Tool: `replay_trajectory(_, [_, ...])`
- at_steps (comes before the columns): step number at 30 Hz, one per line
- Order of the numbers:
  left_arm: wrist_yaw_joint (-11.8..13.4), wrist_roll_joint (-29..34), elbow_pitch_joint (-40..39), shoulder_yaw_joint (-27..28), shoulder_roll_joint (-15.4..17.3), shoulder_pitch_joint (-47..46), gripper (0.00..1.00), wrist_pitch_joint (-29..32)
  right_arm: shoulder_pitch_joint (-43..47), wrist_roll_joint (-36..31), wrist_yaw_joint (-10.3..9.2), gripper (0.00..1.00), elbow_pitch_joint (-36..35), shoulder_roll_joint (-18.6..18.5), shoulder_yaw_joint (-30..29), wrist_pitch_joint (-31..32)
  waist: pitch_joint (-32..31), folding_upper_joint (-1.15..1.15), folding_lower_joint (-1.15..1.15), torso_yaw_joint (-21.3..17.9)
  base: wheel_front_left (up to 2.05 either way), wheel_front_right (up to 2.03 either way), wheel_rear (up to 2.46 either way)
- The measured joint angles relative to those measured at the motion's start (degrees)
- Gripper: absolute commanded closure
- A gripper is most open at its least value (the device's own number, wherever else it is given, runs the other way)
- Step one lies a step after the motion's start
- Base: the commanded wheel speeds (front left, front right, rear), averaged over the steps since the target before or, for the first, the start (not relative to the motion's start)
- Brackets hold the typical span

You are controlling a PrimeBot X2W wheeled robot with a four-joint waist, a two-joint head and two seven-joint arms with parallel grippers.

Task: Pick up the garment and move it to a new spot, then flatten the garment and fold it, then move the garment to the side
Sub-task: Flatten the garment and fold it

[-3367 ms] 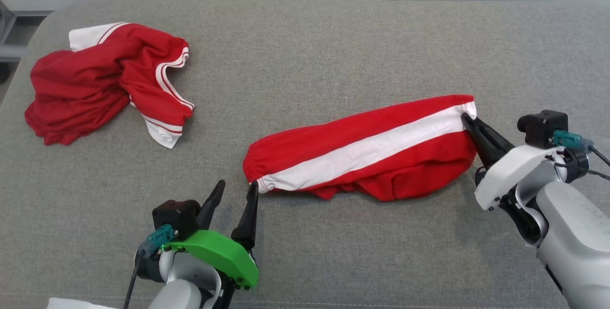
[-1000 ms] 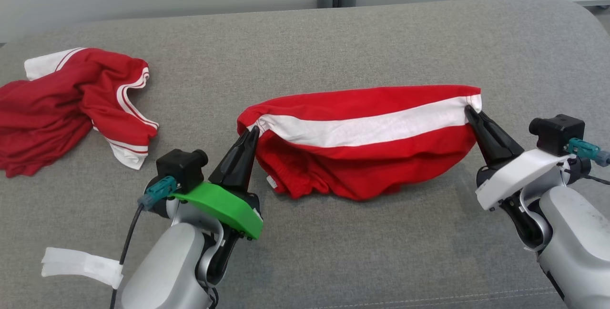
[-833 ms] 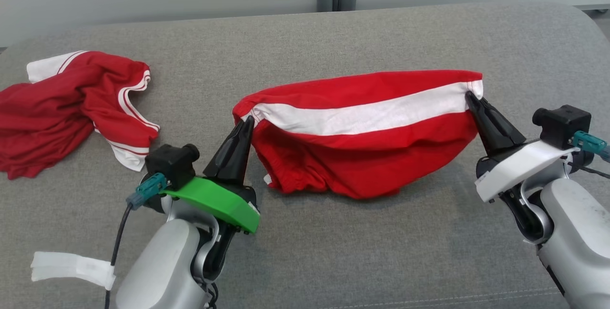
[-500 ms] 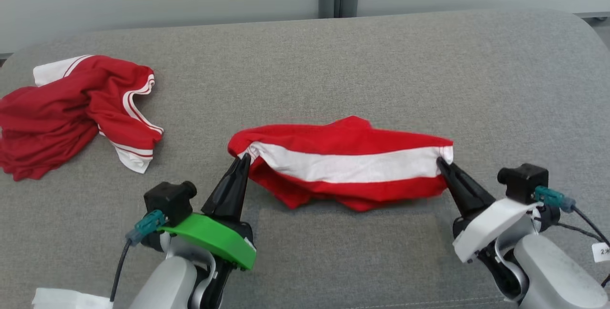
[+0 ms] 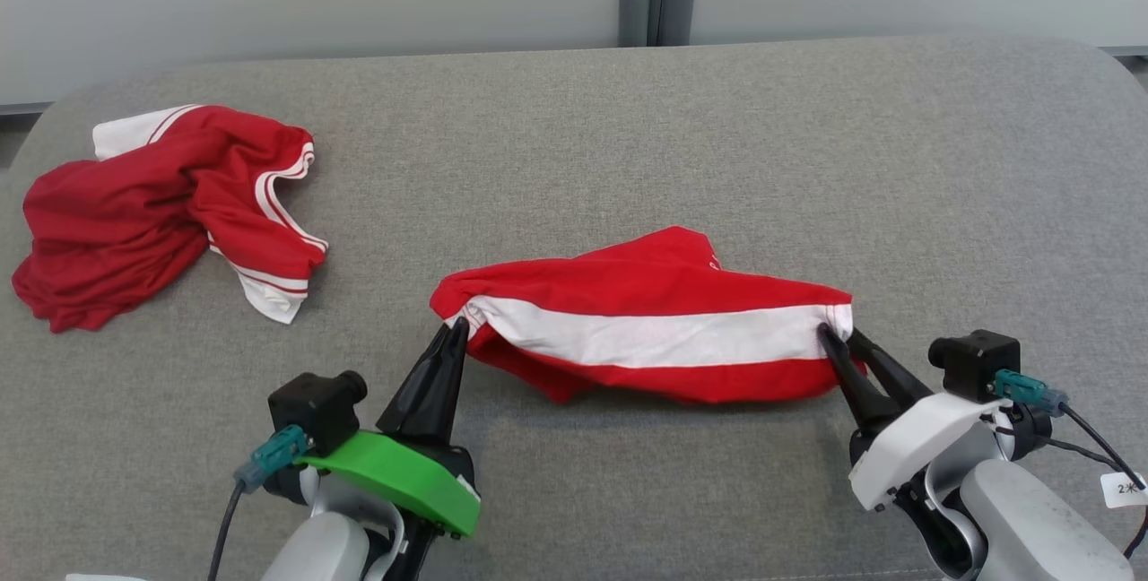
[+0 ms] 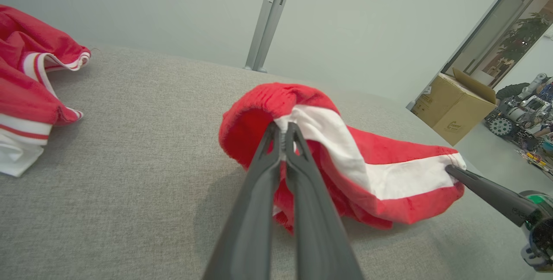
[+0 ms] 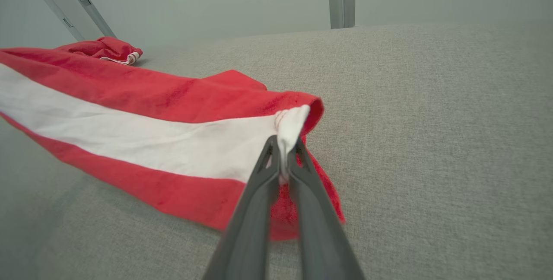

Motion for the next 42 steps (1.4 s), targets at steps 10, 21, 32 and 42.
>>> replay_trajectory(10, [0.6,0.0,-1.96,-0.34,0.33,2.19,1.0,0.0,0.0,-0.47,-0.91,0.0,0.29,0.19,-0.78,0.0,0.23,0.0,0.0,-0.96,0.0,0.0,0.0])
replay_trajectory(21, [1.45,0.29,-3.96,-0.31,1.86,2.19,1.0,0.54,-0.43,1.12,-0.89,0.0,1.78,1.45,-2.31,0.0,3.15,0.0,0.0,-1.78,0.0,0.0,0.0])
replay_trajectory(32, [1.72,0.7,-4.09,0.03,1.85,2.18,1.0,0.58,-1.81,0.9,-0.38,0.12,2.18,1.82,-1.94,0.0,4.84,0.0,0.0,0.04,0.0,0.0,0.0])
replay_trajectory(42, [1.92,0.7,-4.81,0.63,2.03,2.18,1.0,0.58,-1.64,0.09,-0.32,0.3,1.35,3.35,-0.94,0.0,4.86,0.0,0.0,-0.29,0.0,0.0,0.0])
